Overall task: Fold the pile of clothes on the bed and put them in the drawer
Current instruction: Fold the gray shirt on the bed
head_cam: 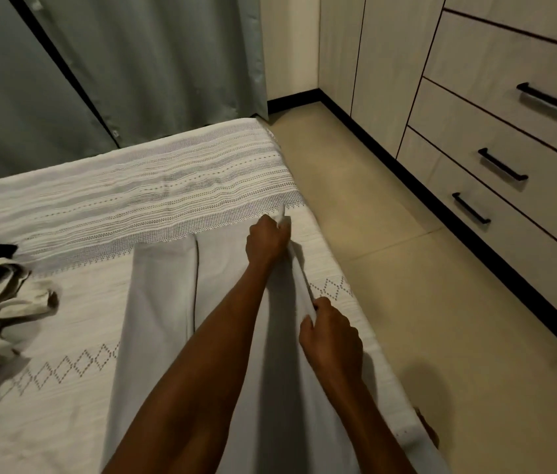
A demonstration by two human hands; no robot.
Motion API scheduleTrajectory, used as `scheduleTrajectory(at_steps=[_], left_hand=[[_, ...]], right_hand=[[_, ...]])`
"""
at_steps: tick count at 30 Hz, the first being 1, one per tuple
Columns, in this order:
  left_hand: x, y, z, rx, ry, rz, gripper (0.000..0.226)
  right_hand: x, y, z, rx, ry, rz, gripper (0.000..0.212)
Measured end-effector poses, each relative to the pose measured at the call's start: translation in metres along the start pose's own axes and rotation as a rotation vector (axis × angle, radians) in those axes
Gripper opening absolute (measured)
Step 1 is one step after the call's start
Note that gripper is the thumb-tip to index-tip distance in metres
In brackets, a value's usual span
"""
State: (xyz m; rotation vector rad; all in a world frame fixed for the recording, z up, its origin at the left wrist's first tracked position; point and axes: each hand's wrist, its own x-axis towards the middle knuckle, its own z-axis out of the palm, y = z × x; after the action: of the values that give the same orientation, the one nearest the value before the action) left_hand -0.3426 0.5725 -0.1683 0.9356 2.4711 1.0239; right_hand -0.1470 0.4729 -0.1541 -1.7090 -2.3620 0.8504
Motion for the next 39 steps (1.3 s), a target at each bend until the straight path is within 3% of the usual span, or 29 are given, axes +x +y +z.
scheduleTrajectory(at_steps=[3,7,11,15,20,24,28,32,36,39], left_hand=[[0.000,-0.025,-0.032,-0.205,0.079,-0.059,0.040],[-0.004,-0.075,-0.071,-0.245,0.140,-0.153,0.021],[-0.023,-0.100,-0.085,-0.154,0.111,-0.152,0.039],[-0.046,-0.103,-0.082,0.000,0.080,0.015,0.039],[-0.117,-0.084,-0.083,0.075,0.002,0.250,0.023],[-0.180,-0.073,-0.081,0.198,-0.258,0.359,0.025],[-0.246,-0.057,-0.069,0.389,-0.439,0.524,0.034],[-0.291,-0.037,-0.047,0.605,-0.552,0.535,0.040],[-0.317,-0.023,-0.030,0.731,-0.531,0.488,0.044],[-0.330,-0.017,-0.026,0.801,-0.510,0.479,0.044]], right_hand=[[-0.021,-0.029,0.014,-0.011,0.051,-0.164,0.042],[-0.045,-0.071,0.053,0.040,-0.093,-0.331,0.044],[-0.058,-0.079,0.072,0.194,-0.330,-0.234,0.033],[-0.068,-0.070,0.069,0.202,-0.249,-0.313,0.031],[-0.096,-0.016,0.045,0.216,0.030,-0.364,0.030],[-0.129,0.041,0.022,0.135,0.231,-0.284,0.024],[-0.177,0.099,0.010,0.102,0.408,-0.129,0.031],[-0.218,0.155,0.003,0.123,0.326,0.151,0.050],[-0.243,0.181,-0.003,0.308,0.187,0.325,0.074],[-0.249,0.190,-0.011,0.420,0.117,0.405,0.081]])
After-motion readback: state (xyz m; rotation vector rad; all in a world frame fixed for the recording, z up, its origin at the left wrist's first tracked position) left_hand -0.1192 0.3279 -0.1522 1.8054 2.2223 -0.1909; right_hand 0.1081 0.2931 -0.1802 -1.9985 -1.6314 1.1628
